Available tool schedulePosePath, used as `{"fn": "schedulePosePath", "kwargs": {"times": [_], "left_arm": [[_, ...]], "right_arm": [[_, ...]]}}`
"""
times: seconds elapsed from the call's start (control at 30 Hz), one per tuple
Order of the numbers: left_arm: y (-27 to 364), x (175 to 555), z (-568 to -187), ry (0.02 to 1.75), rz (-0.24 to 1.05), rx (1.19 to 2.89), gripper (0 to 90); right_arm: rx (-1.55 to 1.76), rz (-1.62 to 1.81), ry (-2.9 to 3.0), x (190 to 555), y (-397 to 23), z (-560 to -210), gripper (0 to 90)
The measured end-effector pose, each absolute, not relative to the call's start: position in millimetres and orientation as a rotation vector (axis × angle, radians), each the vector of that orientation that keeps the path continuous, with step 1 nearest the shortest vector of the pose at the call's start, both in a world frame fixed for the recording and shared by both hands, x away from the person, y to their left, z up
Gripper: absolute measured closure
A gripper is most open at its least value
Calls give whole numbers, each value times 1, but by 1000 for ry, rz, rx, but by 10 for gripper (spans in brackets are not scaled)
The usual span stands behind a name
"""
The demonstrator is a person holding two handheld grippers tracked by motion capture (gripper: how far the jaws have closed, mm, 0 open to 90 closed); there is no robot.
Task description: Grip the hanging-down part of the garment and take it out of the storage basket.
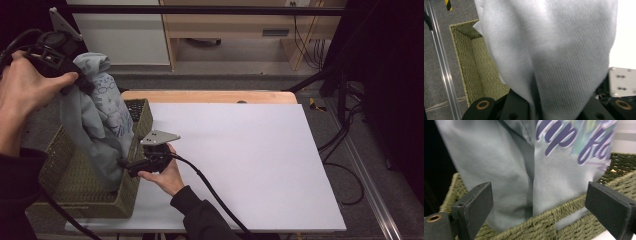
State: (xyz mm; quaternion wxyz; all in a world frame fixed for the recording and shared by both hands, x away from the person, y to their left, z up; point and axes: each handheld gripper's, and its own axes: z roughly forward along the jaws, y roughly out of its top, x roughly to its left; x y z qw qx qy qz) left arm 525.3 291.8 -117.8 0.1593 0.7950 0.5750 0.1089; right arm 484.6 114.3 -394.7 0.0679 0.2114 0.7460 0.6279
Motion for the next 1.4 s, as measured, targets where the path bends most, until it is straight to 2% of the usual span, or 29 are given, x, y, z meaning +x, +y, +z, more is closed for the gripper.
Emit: {"fn": "schedulePosePath", "kwargs": {"times": [0.27,0.37,0.4,0.43,0.47,0.5,0.57,0.6,0.63,0.67,0.73,1.17,1.4], "left_arm": [[289,524,-117,1635,317,2281,791],[287,525,-118,1630,319,2284,791],[286,525,-118,1631,317,2286,791],[286,525,-118,1631,317,2286,791],[286,525,-118,1629,317,2289,791],[285,524,-118,1626,318,2292,791],[285,524,-118,1623,320,2293,791],[285,524,-118,1623,320,2293,791],[286,523,-117,1627,320,2290,791],[286,523,-117,1627,320,2290,791],[286,523,-117,1624,318,2290,791],[288,520,-113,1621,336,2273,791],[294,519,-114,1627,335,2259,791]], "right_arm": [[640,1854,2283,492,141,-404,116],[634,1847,2280,492,148,-405,160],[636,1830,2267,492,151,-404,251],[636,1830,2267,492,151,-404,251],[623,1825,2250,493,152,-404,313],[632,1828,2242,494,153,-404,448],[615,1828,2241,496,151,-403,603],[615,1828,2241,496,151,-403,603],[624,1839,2242,498,150,-404,717],[624,1839,2242,498,150,-404,717],[621,1836,2246,498,149,-403,853],[584,1811,2266,494,133,-389,881],[541,1795,2216,492,98,-365,883]]}}
